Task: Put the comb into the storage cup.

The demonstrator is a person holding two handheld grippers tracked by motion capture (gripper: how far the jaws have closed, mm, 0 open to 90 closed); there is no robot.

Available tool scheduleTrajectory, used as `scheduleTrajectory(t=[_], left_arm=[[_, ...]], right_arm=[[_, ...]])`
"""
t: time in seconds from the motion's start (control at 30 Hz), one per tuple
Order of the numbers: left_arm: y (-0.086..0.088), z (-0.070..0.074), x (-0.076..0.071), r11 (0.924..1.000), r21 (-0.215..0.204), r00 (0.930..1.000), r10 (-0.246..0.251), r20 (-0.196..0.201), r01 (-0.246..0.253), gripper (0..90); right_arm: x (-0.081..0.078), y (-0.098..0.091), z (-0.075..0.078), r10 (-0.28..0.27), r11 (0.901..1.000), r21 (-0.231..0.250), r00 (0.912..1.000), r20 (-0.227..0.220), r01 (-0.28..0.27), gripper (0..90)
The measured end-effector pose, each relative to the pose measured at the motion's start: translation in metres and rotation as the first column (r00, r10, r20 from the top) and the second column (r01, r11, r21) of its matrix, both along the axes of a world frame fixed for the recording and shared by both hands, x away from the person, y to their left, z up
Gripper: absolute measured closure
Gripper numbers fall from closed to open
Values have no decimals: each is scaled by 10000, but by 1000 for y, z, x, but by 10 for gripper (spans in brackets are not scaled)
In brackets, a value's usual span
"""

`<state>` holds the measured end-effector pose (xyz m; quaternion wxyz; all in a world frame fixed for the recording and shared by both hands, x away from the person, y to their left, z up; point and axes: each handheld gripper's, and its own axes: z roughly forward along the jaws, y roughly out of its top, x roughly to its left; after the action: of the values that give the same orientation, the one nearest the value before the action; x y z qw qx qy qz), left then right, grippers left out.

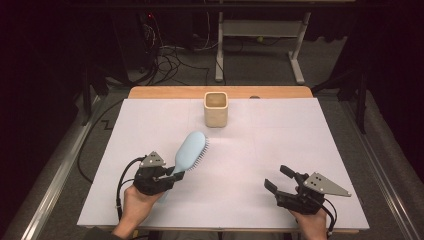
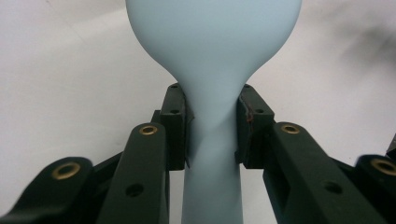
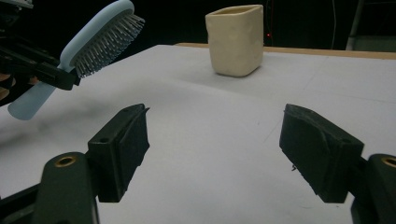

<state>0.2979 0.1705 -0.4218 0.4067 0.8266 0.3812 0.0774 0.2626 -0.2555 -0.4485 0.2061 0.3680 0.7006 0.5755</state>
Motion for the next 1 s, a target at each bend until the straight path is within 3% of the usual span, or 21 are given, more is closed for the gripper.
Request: scheduleTrajectory(t=[1.0], left_arm=[[-26,-1,-5,9979,173,9977,-632,261,628,690]], right_arm=[[6,38,1,1140,9935,-24,9932,-248,-1141,238]])
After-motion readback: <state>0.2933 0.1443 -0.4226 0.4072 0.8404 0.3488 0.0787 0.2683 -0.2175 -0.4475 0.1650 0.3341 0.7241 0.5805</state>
